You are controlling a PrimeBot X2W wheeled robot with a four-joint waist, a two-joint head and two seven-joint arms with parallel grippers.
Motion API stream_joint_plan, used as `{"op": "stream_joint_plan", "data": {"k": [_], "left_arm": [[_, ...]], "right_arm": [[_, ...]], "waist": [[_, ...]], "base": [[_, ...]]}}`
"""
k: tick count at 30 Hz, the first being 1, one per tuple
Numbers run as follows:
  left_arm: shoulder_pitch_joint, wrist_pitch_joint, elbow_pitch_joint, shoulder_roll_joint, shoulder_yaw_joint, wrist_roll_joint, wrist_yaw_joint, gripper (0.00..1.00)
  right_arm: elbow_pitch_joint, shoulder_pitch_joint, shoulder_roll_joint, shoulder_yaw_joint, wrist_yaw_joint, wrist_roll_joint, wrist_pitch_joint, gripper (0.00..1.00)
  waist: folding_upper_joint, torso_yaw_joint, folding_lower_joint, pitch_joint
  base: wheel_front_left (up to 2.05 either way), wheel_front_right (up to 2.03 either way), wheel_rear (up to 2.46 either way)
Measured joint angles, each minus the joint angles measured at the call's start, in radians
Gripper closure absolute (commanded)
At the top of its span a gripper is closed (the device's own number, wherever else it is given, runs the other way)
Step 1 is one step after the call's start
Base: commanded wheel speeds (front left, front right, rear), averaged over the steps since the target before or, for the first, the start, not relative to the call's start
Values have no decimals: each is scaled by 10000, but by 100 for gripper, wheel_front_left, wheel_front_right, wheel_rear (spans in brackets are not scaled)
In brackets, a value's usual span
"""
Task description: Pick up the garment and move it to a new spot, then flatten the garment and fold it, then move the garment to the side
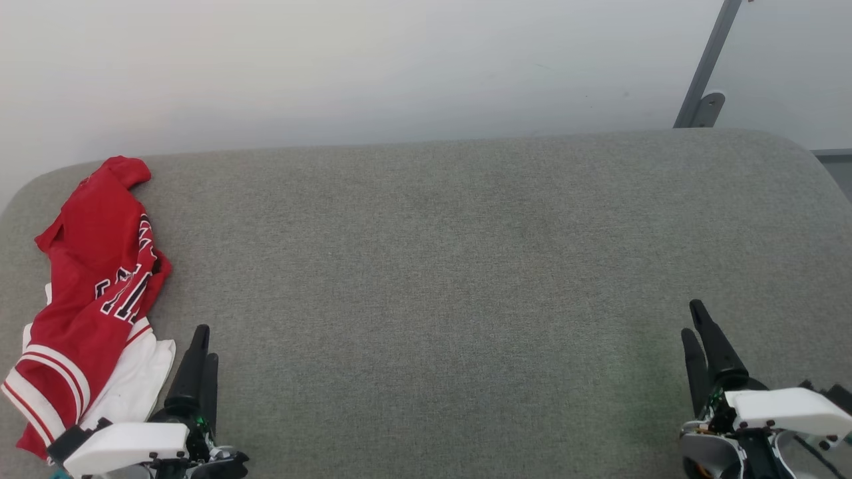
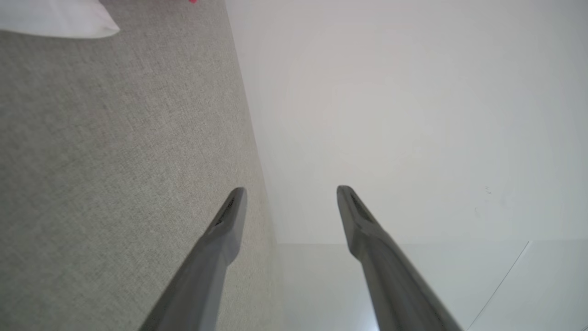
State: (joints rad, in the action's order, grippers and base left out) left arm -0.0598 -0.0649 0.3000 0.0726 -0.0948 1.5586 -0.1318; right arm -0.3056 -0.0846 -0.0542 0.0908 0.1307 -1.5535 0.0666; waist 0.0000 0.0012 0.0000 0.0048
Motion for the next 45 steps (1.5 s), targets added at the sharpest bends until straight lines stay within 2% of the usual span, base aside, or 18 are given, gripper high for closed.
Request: {"op": "stream_joint_plan", "data": {"k": [6, 11, 17, 28, 36, 45], "left_arm": [[-170, 297, -40, 257, 73, -1022, 0, 0], [-174, 495, -196, 293, 8, -2290, 0, 0], [-172, 748, -437, 393, 19, -3981, 0, 0], [-165, 1143, -581, 537, 119, -6466, 90, 0], [-152, 1407, -627, 721, 451, -7789, 267, 0], [-152, 1708, -575, 991, 677, -8926, 397, 0]], "right_arm": [[-130, -229, -184, -203, 0, 1026, -291, 0], [-130, -356, -221, -169, 0, 2073, -508, 0], [-142, -513, -192, 61, 0, 3697, -752, 0], [12, -690, -244, -121, 0, 6773, -1129, 0], [-178, -734, -290, -165, 0, 8663, -1429, 0], [-362, -913, -272, -56, 0, 10170, -1689, 0]], "waist": [[0, 19, 0, 15], [0, 39, 0, 31], [0, 61, 0, 48], [0, 80, 0, 89], [0, 112, 1, 96], [0, 143, 0, 144]], "base": [[0, 0, 0], [0, 0, 0], [0, 0, 0], [0, 0, 0], [0, 0, 0], [0, 0, 0]]}}
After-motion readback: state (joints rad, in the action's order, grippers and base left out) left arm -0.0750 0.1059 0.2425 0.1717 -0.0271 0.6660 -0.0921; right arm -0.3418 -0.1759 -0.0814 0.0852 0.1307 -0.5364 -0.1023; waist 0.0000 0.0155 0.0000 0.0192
